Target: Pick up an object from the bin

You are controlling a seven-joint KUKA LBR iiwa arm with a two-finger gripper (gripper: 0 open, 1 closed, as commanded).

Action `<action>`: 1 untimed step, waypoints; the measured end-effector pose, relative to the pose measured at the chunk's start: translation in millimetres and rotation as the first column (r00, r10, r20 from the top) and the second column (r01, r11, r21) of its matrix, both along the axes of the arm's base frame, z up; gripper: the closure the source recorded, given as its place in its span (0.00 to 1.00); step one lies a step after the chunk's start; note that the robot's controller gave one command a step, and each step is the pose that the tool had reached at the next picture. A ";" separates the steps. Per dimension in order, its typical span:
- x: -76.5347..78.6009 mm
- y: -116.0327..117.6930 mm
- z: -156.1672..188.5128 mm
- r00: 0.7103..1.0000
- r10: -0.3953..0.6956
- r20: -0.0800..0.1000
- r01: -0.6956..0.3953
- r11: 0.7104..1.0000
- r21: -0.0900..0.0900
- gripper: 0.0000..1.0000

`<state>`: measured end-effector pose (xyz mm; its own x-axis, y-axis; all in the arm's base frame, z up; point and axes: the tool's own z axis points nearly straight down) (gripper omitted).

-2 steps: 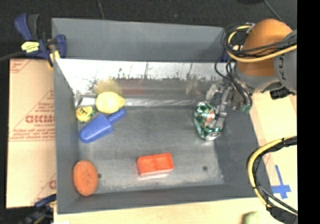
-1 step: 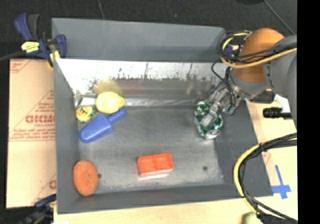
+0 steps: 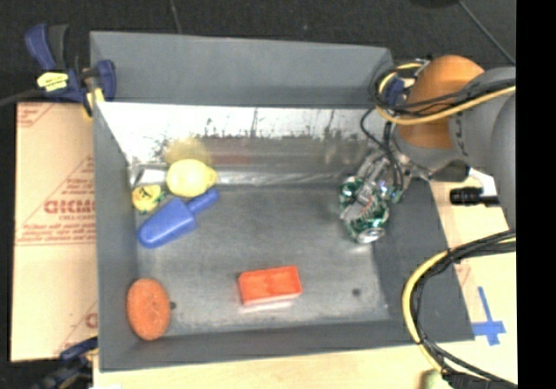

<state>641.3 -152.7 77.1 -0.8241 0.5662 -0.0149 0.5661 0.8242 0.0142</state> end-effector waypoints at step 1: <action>-12.0 8.8 -5.3 0.902 0.431 0.004 -0.431 0.902 0.003 0.00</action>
Offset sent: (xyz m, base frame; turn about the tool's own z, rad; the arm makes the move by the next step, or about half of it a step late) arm -0.0033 0.0004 -0.0003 -0.1143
